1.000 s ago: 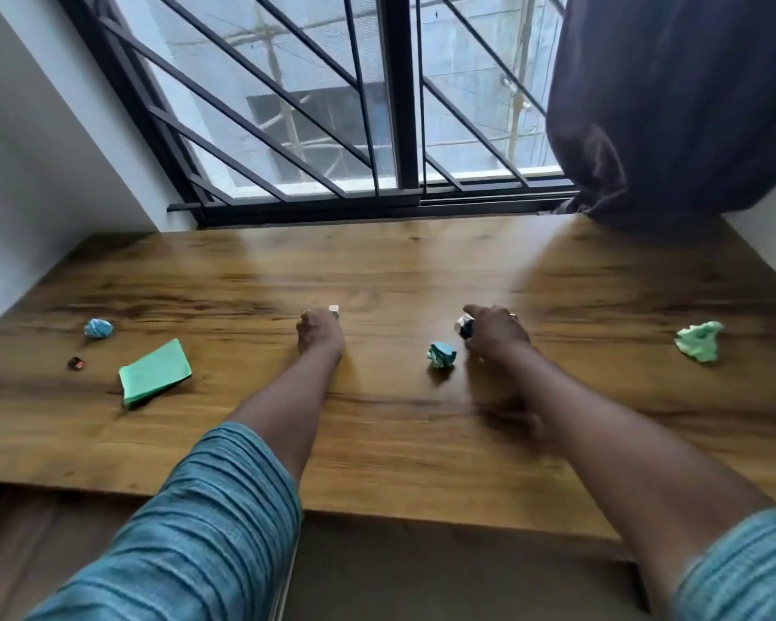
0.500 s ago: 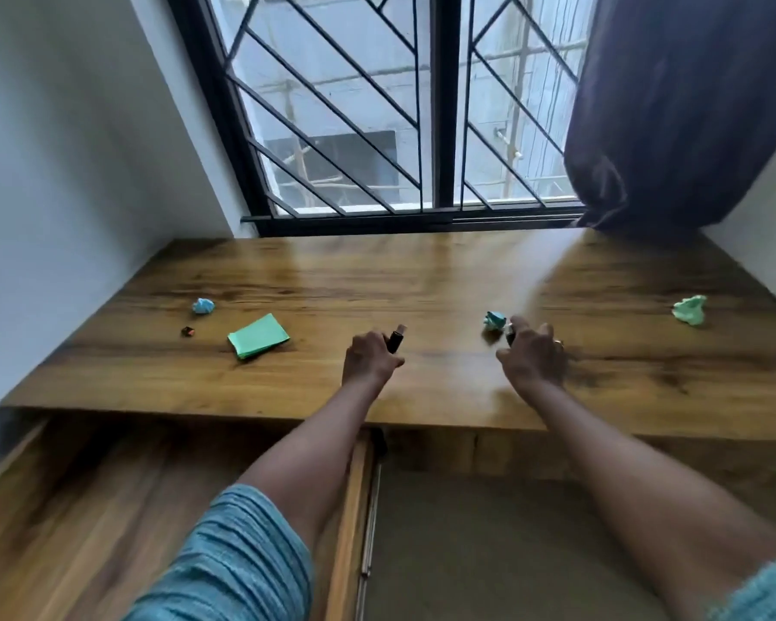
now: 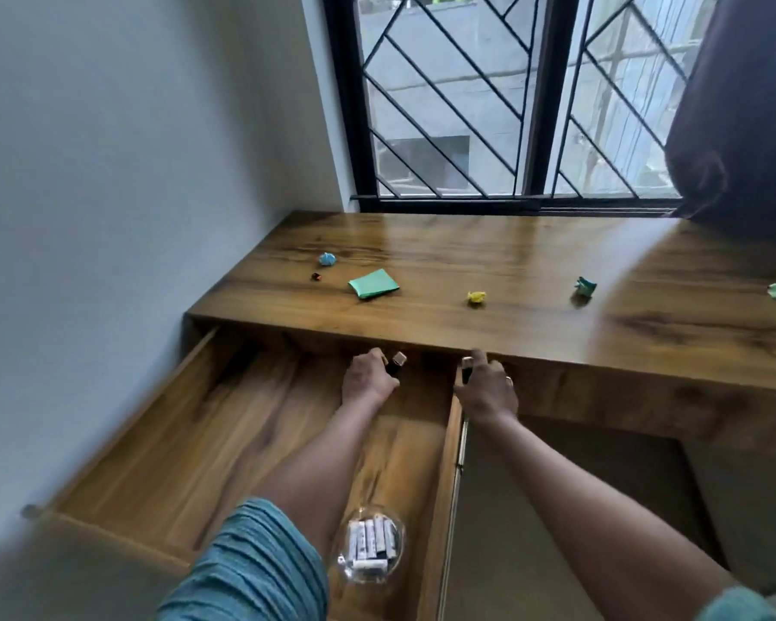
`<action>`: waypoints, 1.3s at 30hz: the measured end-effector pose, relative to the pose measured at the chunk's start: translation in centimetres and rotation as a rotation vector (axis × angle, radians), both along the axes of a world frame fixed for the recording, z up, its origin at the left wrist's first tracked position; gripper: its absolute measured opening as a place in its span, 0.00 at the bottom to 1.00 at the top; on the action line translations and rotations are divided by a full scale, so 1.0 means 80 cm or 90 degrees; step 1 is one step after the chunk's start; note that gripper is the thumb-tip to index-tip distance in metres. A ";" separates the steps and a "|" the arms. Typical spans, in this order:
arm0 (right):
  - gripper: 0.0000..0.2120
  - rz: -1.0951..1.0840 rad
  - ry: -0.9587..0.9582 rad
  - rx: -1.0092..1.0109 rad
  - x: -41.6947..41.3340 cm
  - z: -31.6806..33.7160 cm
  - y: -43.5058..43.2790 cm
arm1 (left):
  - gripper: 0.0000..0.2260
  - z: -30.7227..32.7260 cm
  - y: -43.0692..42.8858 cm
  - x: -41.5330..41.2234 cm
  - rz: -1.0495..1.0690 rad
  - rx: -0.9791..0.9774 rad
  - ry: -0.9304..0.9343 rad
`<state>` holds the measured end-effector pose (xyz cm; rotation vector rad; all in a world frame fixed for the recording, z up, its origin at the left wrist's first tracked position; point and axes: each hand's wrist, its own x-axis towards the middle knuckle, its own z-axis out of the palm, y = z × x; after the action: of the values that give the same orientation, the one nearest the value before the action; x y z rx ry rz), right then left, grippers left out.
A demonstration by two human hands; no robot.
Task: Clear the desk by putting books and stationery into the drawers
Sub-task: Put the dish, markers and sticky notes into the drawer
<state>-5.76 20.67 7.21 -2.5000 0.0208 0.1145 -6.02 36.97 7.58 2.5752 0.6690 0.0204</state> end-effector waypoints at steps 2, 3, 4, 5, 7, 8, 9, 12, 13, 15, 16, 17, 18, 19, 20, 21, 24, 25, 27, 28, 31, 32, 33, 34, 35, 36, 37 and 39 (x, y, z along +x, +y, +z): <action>0.21 0.017 0.009 0.014 -0.028 -0.008 0.022 | 0.16 0.001 0.025 -0.041 0.033 0.001 0.018; 0.20 0.028 0.013 0.020 -0.043 -0.014 0.032 | 0.16 -0.003 0.039 -0.063 0.048 0.001 0.032; 0.19 0.035 0.014 0.024 -0.055 -0.018 0.040 | 0.15 -0.008 0.051 -0.081 0.061 -0.002 0.043; 0.18 0.041 0.017 0.032 -0.069 -0.022 0.050 | 0.15 -0.012 0.063 -0.101 0.070 -0.001 0.058; 0.19 0.052 0.030 0.052 -0.095 -0.028 0.069 | 0.16 -0.021 0.084 -0.136 0.085 0.002 0.081; 0.19 0.059 0.037 0.068 -0.106 -0.031 0.078 | 0.16 -0.028 0.093 -0.151 0.094 0.001 0.095; 0.20 0.062 0.050 0.081 -0.118 -0.035 0.088 | 0.17 -0.033 0.099 -0.164 0.104 -0.005 0.115; 0.21 0.073 0.108 0.113 -0.155 -0.049 0.124 | 0.15 -0.051 0.118 -0.195 0.111 -0.027 0.167; 0.22 0.076 0.131 0.127 -0.166 -0.057 0.136 | 0.15 -0.056 0.124 -0.201 0.107 -0.035 0.184; 0.23 0.081 0.170 0.134 -0.184 -0.071 0.158 | 0.16 -0.068 0.135 -0.211 0.094 -0.045 0.207; 0.23 0.086 0.183 0.128 -0.192 -0.078 0.170 | 0.17 -0.075 0.141 -0.214 0.090 -0.049 0.216; 0.23 0.089 0.192 0.126 -0.197 -0.087 0.183 | 0.17 -0.083 0.149 -0.217 0.089 -0.054 0.228; 0.22 0.085 0.199 0.129 -0.201 -0.096 0.199 | 0.18 -0.096 0.161 -0.215 0.080 -0.060 0.237; 0.21 0.088 0.205 0.128 -0.203 -0.102 0.208 | 0.17 -0.101 0.166 -0.215 0.073 -0.066 0.247; 0.19 0.088 0.207 0.122 -0.204 -0.107 0.218 | 0.16 -0.109 0.171 -0.215 0.065 -0.071 0.249; 0.19 0.088 0.207 0.108 -0.203 -0.115 0.231 | 0.15 -0.116 0.180 -0.212 0.054 -0.070 0.258; 0.16 0.079 0.218 0.066 -0.205 -0.127 0.261 | 0.15 -0.141 0.201 -0.208 0.003 -0.039 0.273; 0.15 0.069 0.223 0.059 -0.206 -0.131 0.270 | 0.14 -0.147 0.205 -0.207 -0.008 -0.029 0.280; 0.13 0.050 0.227 0.047 -0.209 -0.138 0.284 | 0.12 -0.159 0.215 -0.205 -0.039 -0.017 0.271; 0.12 0.041 0.225 0.038 -0.209 -0.140 0.289 | 0.12 -0.164 0.220 -0.203 -0.047 -0.019 0.270; 0.10 0.024 0.224 0.013 -0.212 -0.147 0.301 | 0.12 -0.164 0.229 -0.200 -0.080 -0.018 0.263; 0.09 0.019 0.225 0.005 -0.213 -0.147 0.304 | 0.12 -0.165 0.232 -0.198 -0.089 -0.017 0.262; 0.10 0.017 0.228 -0.007 -0.214 -0.147 0.306 | 0.12 -0.164 0.234 -0.198 -0.097 -0.018 0.265; 0.10 0.017 0.228 -0.021 -0.215 -0.147 0.307 | 0.12 -0.164 0.235 -0.197 -0.102 -0.019 0.268; 0.10 0.014 0.227 -0.034 -0.215 -0.148 0.309 | 0.12 -0.163 0.236 -0.197 -0.110 -0.019 0.275; 0.10 0.011 0.224 -0.043 -0.214 -0.149 0.310 | 0.12 -0.164 0.238 -0.197 -0.116 -0.020 0.280; 0.11 0.006 0.226 -0.052 -0.214 -0.149 0.312 | 0.12 -0.165 0.239 -0.196 -0.121 -0.021 0.285; 0.11 -0.006 0.230 -0.068 -0.215 -0.149 0.315 | 0.13 -0.166 0.240 -0.198 -0.130 -0.019 0.291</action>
<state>-22.94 45.88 -4.70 -2.5508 0.1924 0.5732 -21.83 56.19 -5.67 2.6231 0.5505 -0.6544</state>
